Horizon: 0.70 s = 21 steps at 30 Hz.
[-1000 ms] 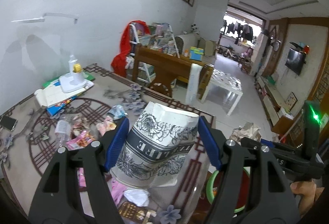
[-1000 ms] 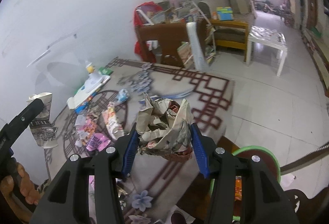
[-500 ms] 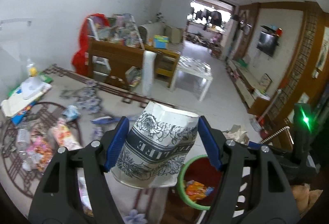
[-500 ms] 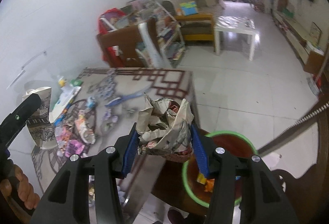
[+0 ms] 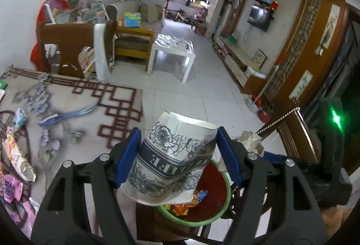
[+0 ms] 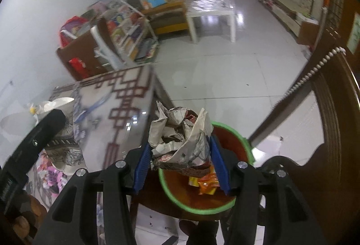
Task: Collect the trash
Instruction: 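Open the left tool to drop the cup while the right tool releases the crumpled paper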
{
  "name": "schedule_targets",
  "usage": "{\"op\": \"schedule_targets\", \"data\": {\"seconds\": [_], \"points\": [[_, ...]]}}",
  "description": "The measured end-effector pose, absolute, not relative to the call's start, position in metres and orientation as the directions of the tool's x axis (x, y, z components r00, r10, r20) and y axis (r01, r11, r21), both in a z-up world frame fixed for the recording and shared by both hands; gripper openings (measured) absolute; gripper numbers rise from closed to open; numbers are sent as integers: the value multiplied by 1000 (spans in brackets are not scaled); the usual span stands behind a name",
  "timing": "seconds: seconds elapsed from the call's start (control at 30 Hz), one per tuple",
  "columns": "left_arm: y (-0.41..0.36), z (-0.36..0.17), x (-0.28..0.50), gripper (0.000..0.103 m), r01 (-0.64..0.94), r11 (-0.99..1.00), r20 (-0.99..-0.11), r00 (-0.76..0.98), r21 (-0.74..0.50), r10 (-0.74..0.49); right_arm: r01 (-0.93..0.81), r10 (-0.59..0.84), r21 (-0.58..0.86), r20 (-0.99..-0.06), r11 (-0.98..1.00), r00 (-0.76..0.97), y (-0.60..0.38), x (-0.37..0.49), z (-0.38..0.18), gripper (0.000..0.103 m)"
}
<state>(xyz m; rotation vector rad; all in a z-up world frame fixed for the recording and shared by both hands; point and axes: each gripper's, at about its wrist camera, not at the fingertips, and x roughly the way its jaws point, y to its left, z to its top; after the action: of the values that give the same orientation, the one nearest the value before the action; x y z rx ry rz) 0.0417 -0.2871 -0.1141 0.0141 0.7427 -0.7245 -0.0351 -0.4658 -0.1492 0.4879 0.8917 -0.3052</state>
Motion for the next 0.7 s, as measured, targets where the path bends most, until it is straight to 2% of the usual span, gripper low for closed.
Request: {"op": "schedule_targets", "data": {"seconds": [0.2, 0.27, 0.37, 0.43, 0.7], "points": [[-310, -123, 44, 66, 633, 736, -640, 466, -241, -611, 529, -75, 281, -829, 801, 554, -487, -39, -161, 55], [-315, -124, 45, 67, 640, 729, -640, 460, -242, -616, 549, -80, 280, -836, 787, 542, -491, -39, -164, 60], [-317, -126, 48, 75, 641, 723, -640, 448, -256, -624, 575, -101, 277, -837, 770, 538, -497, -41, -165, 64], [-317, -126, 50, 76, 637, 722, -638, 444, -270, -630, 584, -113, 279, -831, 762, 544, -500, -43, -163, 68], [-303, -121, 56, 78, 608, 739, -628, 462, -290, -626, 579, -116, 269, -833, 770, 541, -498, -38, -163, 72]]}}
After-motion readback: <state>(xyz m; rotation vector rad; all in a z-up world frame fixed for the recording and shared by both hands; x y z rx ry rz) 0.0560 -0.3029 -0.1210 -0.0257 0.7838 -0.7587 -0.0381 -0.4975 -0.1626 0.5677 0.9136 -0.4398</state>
